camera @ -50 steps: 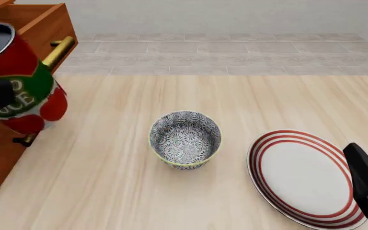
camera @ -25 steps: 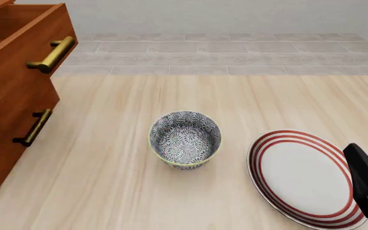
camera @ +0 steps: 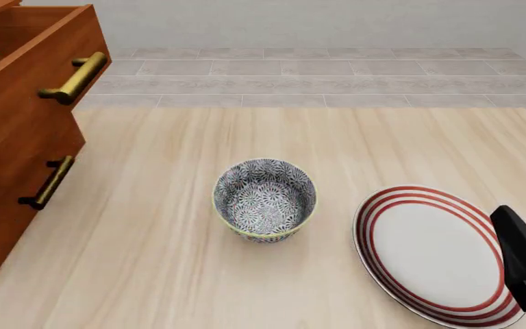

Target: Put the ketchup in the top drawer of the cabinet.

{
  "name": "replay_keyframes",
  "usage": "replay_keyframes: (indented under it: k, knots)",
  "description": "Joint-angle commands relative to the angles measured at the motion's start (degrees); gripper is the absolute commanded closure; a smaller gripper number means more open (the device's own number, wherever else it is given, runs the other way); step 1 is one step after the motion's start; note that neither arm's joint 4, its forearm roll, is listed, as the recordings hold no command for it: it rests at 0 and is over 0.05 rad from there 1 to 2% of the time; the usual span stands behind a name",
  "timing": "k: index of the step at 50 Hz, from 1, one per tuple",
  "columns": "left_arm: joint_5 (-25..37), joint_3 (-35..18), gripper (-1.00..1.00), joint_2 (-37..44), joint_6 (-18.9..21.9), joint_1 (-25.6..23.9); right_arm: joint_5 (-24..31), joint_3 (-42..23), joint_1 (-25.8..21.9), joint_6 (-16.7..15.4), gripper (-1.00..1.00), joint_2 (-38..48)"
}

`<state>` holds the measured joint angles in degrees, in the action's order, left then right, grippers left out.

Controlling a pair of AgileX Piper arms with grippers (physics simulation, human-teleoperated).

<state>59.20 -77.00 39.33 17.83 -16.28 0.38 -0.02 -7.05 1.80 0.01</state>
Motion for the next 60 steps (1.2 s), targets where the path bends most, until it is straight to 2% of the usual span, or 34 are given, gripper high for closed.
replay_keyframes:
  k: [1, 11, 17, 32, 49, 60]
  knots:
    - [-1.7, -1.58, 1.0, 4.22, 1.33, 4.8, 0.09, 0.0, 0.05, 0.06, -1.0, 0.0]
    - [-4.47, -2.36, 1.0, 8.49, 2.19, 10.02, 0.14, 0.0, 0.05, 0.05, -1.0, 0.0]
    - [-7.02, -0.63, 1.0, 9.43, 3.99, 13.11, 0.31, 0.0, -0.02, 0.05, -1.0, 0.0]
    - [-10.95, 2.07, 1.0, 13.03, 3.51, 18.4, 0.78, 0.0, -0.01, 0.12, -1.0, 0.01]
    - [-13.97, 4.75, 1.0, 14.92, 3.45, 20.77, 1.09, -0.01, -0.08, 0.17, -1.0, 0.02]
    - [-14.4, 3.8, 1.0, 15.99, 2.94, 22.57, 1.16, -0.01, -0.07, 0.12, -1.0, 0.05]
